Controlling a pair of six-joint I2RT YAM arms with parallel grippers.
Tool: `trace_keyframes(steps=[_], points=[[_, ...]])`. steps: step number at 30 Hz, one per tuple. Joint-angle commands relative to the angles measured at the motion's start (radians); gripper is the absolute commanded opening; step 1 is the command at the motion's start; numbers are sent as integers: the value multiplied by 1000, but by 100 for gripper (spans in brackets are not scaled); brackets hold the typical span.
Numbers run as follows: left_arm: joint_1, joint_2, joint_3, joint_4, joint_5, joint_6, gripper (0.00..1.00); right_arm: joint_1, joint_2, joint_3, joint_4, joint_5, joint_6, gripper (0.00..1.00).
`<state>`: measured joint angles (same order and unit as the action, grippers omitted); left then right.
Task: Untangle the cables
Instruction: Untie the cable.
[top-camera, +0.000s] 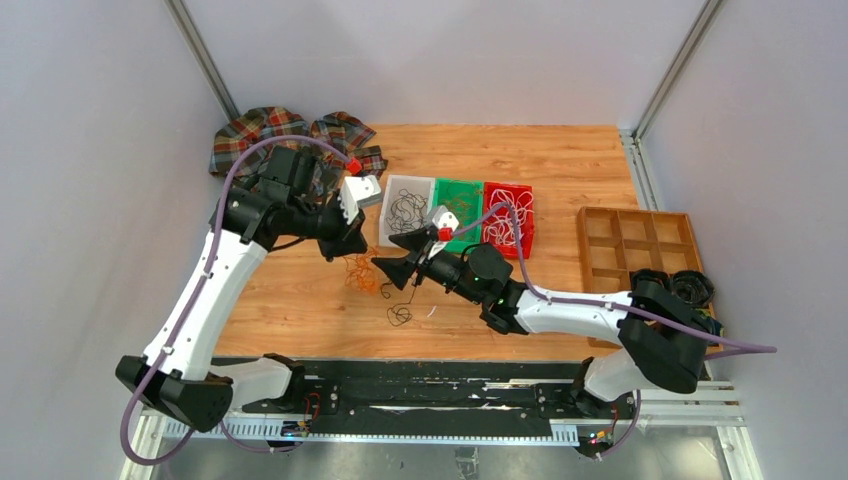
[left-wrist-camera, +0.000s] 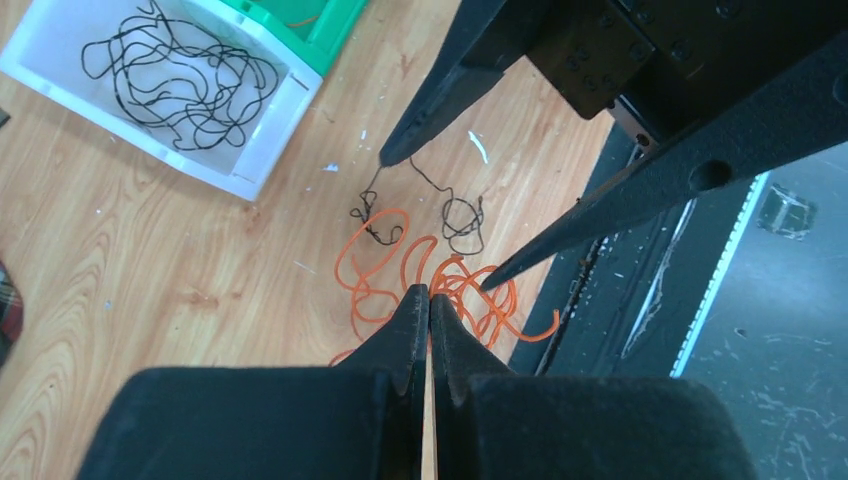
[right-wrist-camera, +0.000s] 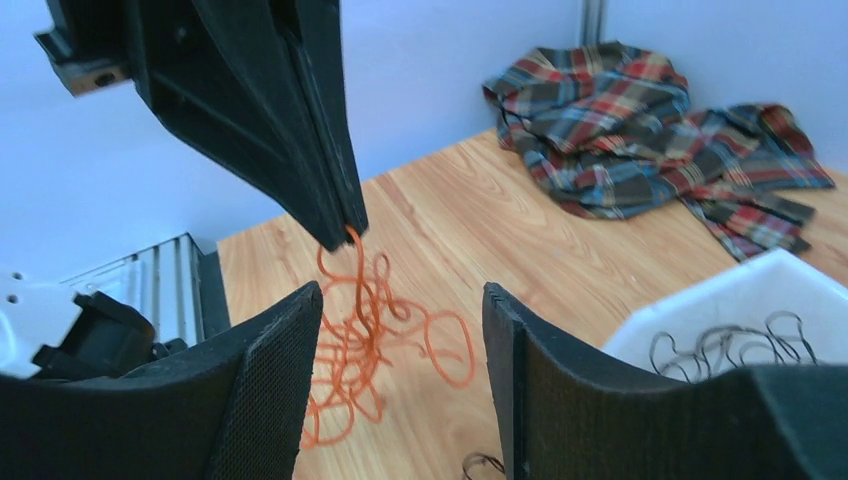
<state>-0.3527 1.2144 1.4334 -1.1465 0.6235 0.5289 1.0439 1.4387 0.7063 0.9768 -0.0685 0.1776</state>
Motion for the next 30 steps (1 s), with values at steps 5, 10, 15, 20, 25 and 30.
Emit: trace_keyframes(steps=[5, 10, 15, 20, 25, 30], points=[[-37, -51, 19, -71, -17, -46, 1, 57, 23, 101, 30, 37, -52, 59], [-51, -64, 39, -78, -9, -70, 1, 62, 28, 117, -31, 60, -97, 54], [-60, -75, 52, -80, -10, -78, 1, 62, 20, 98, -49, 46, -121, 53], [-64, -72, 66, -84, -7, -81, 1, 62, 6, 69, -34, 37, -120, 53], [-84, -71, 74, -89, 3, -101, 1, 62, 16, 88, -40, 122, -124, 52], [-97, -67, 87, -117, 10, -102, 1, 62, 46, 111, 8, 201, -98, 53]])
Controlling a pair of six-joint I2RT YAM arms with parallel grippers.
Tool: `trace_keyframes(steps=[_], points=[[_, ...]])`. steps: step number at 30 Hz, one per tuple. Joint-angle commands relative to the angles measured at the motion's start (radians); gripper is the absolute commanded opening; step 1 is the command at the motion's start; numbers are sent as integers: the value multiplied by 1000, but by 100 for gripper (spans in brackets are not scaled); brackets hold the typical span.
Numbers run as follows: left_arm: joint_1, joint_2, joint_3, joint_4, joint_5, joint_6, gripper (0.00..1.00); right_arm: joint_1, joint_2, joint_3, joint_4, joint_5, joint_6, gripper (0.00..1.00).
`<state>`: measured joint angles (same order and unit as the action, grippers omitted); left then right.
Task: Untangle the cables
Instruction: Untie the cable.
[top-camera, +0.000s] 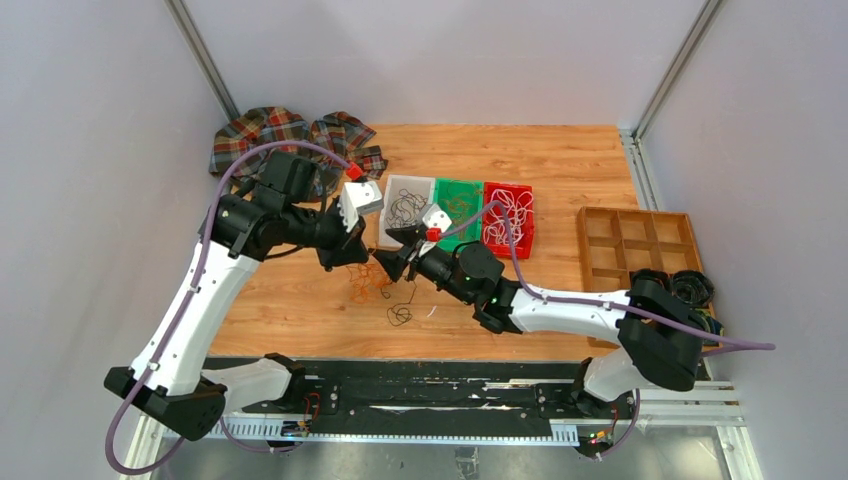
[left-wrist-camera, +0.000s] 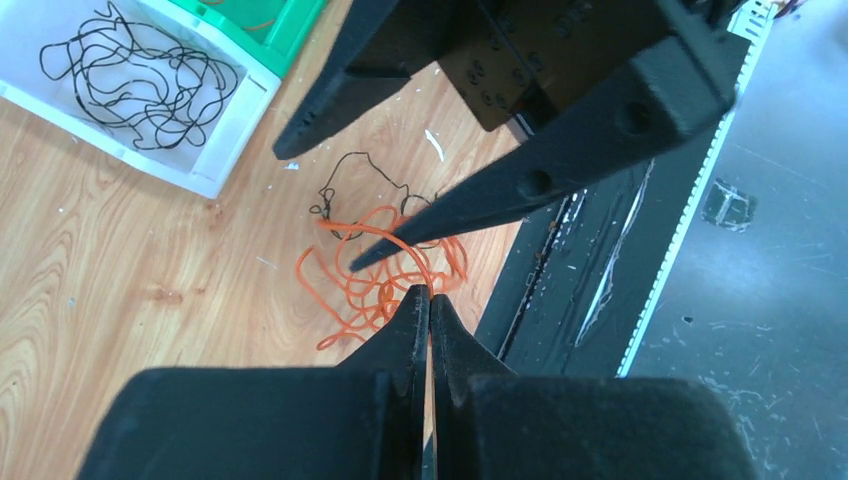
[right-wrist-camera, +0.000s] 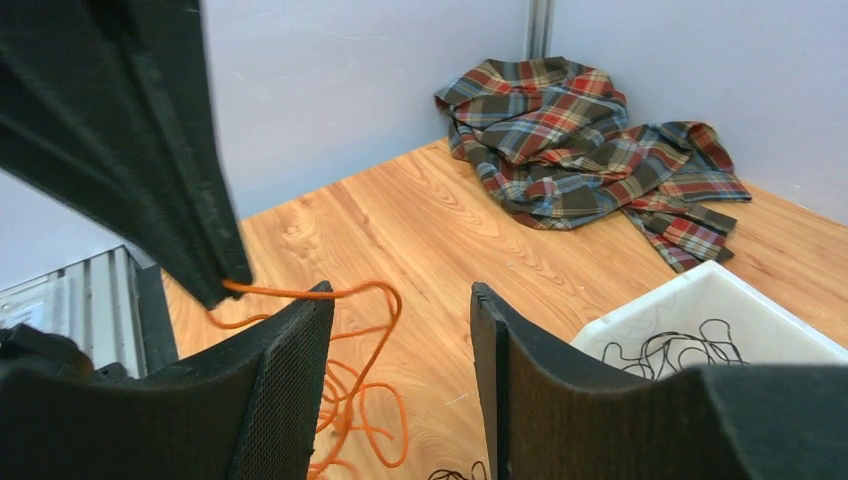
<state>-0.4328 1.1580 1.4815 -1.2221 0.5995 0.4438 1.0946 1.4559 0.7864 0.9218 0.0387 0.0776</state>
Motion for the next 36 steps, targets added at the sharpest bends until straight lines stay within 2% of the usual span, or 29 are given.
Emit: trace_keyframes(steps=[1, 8, 11, 19, 25, 30, 36], points=[[-18, -9, 44, -49, 42, -17, 1, 13, 40, 39, 67, 92, 9, 53], [-27, 14, 123, -98, 102, -12, 1, 16, 129, 61, 140, 95, 34, 56], [-29, 26, 169, -118, 114, -1, 1, 15, 153, 51, 160, 92, 49, 53], [-29, 75, 359, -173, 116, 11, 0, -3, 212, -54, 224, 167, 81, 52], [-29, 113, 509, -206, 70, 31, 0, -35, 243, -144, 283, 217, 128, 46], [-29, 114, 532, -211, 53, 47, 0, -59, 194, -215, 333, 218, 147, 45], [-29, 95, 461, -212, 34, 100, 0, -61, -9, -203, 283, 74, 106, 58]])
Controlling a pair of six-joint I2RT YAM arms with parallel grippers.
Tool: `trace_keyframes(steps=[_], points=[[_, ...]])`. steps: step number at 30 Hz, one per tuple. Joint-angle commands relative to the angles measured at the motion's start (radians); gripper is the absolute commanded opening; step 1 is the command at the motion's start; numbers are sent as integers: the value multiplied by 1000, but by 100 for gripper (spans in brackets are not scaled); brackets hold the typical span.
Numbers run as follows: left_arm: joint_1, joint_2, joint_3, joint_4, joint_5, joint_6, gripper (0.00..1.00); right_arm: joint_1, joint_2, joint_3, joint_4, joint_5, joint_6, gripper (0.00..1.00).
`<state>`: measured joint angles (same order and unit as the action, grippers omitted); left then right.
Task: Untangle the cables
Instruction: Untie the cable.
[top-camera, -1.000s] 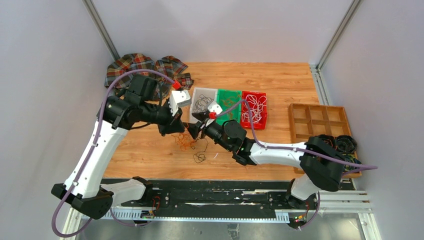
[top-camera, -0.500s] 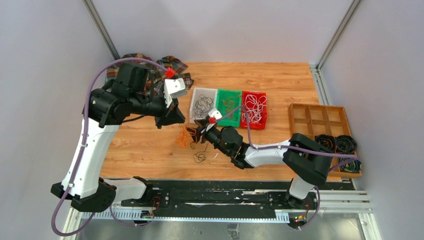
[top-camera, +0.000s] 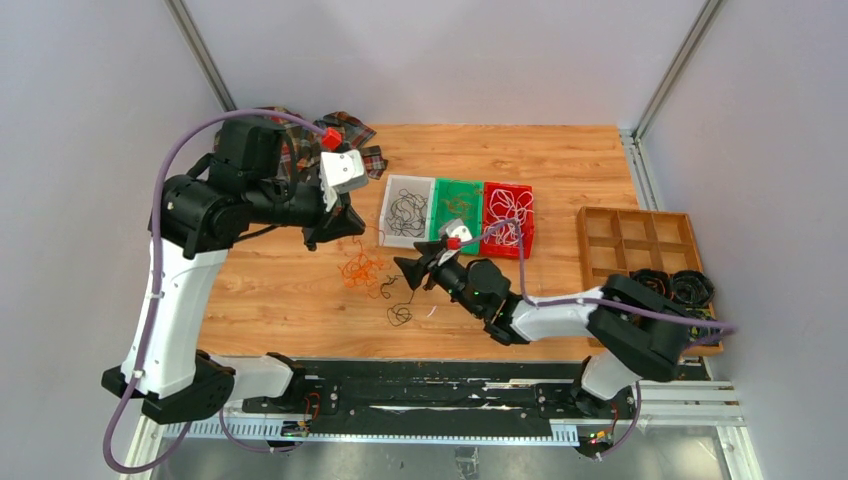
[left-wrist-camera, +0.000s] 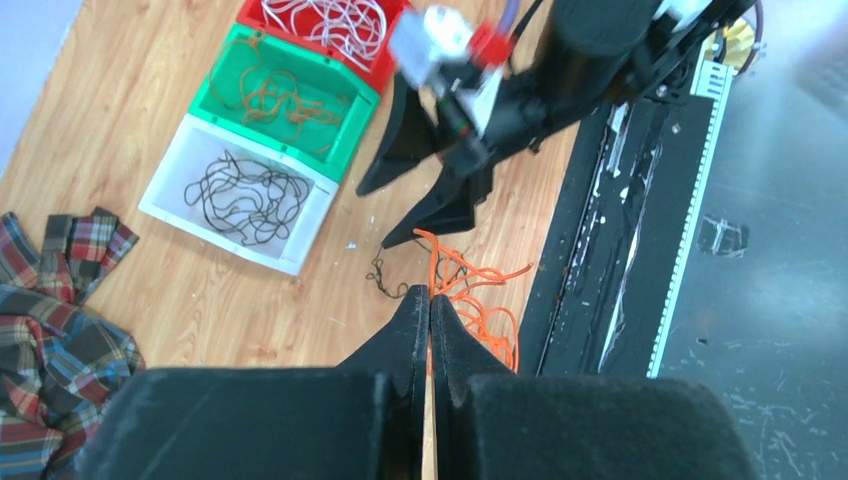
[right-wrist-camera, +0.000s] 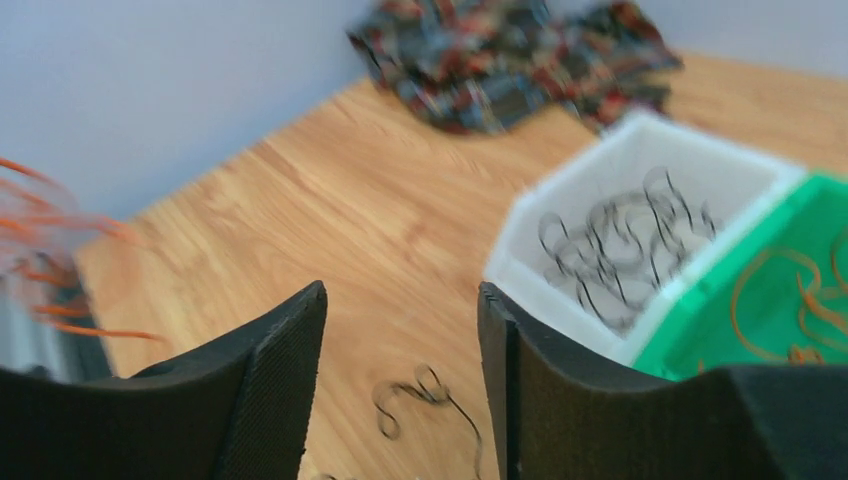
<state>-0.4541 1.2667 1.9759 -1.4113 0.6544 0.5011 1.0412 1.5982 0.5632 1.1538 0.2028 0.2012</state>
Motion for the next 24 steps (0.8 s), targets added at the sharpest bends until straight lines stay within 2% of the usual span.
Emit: trace_keyframes(steps=[1, 4, 7, 10, 13, 18, 24], points=[[-8, -18, -43, -23, -20, 53, 0, -12, -178, 35, 33, -135, -25, 60], [-8, -36, -67, -22, 1, 97, 0, -58, -219, 96, -44, -330, 22, 64], [-8, -53, -82, -22, 49, 129, 0, -118, -197, 148, 2, -532, 128, 65], [-8, -52, -82, -21, 79, 134, 0, -131, -162, 202, 18, -659, 169, 65], [-8, -43, -77, -21, 83, 128, 0, -130, -134, 238, 47, -730, 214, 65], [-9, -37, -80, -21, 83, 131, 0, -130, -85, 249, 220, -810, 336, 65], [-9, -36, -78, -21, 88, 135, 0, -123, -45, 296, 276, -862, 399, 65]])
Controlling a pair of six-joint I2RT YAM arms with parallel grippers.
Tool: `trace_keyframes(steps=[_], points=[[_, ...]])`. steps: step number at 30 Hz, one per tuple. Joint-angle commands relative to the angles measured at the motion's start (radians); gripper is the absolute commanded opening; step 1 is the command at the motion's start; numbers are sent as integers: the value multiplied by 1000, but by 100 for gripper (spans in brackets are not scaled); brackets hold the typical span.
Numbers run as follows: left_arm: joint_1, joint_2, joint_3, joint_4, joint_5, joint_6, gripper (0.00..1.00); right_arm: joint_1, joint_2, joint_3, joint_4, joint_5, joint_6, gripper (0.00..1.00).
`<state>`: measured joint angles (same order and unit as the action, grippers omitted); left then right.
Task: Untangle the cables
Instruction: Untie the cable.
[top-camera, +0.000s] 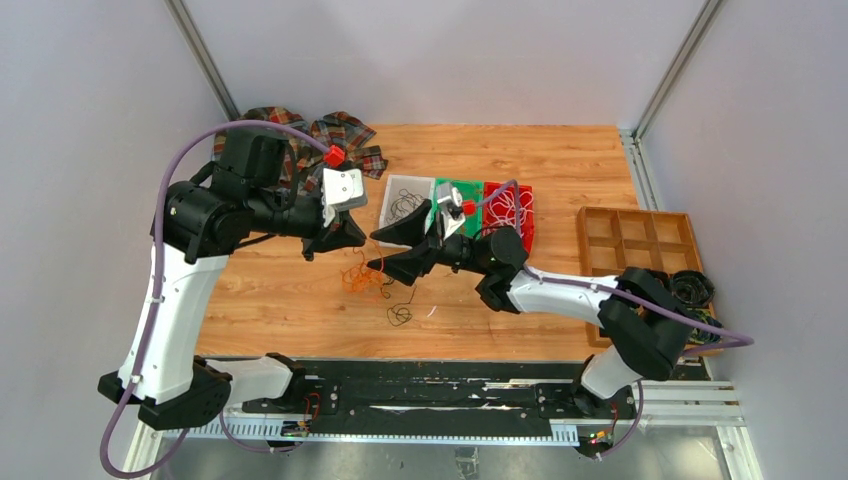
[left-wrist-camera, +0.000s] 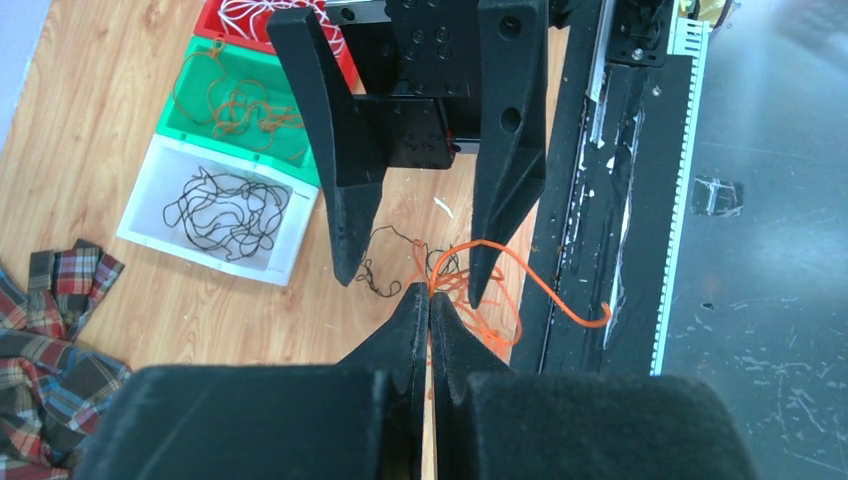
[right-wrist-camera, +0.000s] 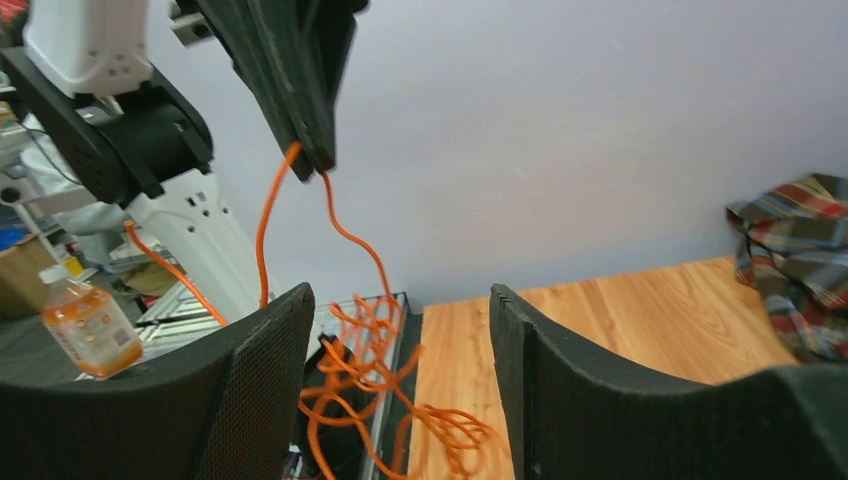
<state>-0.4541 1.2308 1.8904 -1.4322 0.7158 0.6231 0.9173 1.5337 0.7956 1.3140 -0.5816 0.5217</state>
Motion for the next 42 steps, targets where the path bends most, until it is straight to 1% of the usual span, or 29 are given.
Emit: trace_keyframes(steps=[1, 7, 12, 18, 23, 25, 26, 27, 31, 38, 42], points=[[-9, -1, 7, 0, 29, 10, 0, 3, 28, 77, 119, -85, 83, 65], [-11, 5, 24, 0, 49, -5, 0, 9, 73, 163, 55, -78, 89, 56], [-12, 16, 40, 0, 63, -12, 0, 24, 111, 183, 56, -85, 95, 47], [-13, 27, 66, 1, 59, -12, 0, 37, 153, 165, 103, -91, 122, 41], [-14, 32, 84, 1, 54, -12, 0, 46, 185, 161, 129, -88, 146, 39], [-14, 28, 82, 1, 48, -6, 0, 44, 176, 127, 147, -49, 151, 40], [-14, 25, 78, 1, 45, -5, 0, 40, 161, 103, 157, -23, 148, 45], [-14, 22, 73, 1, 43, -3, 0, 34, 143, 80, 168, -5, 146, 52], [-14, 8, 49, 1, 37, 13, 0, 2, 67, 16, 175, 8, 146, 59], [-14, 10, 53, 1, 37, 7, 0, -4, -25, -8, 32, 4, 59, 62], [-14, 10, 49, 0, 31, 9, 0, 1, -19, 12, 61, -14, 80, 62]])
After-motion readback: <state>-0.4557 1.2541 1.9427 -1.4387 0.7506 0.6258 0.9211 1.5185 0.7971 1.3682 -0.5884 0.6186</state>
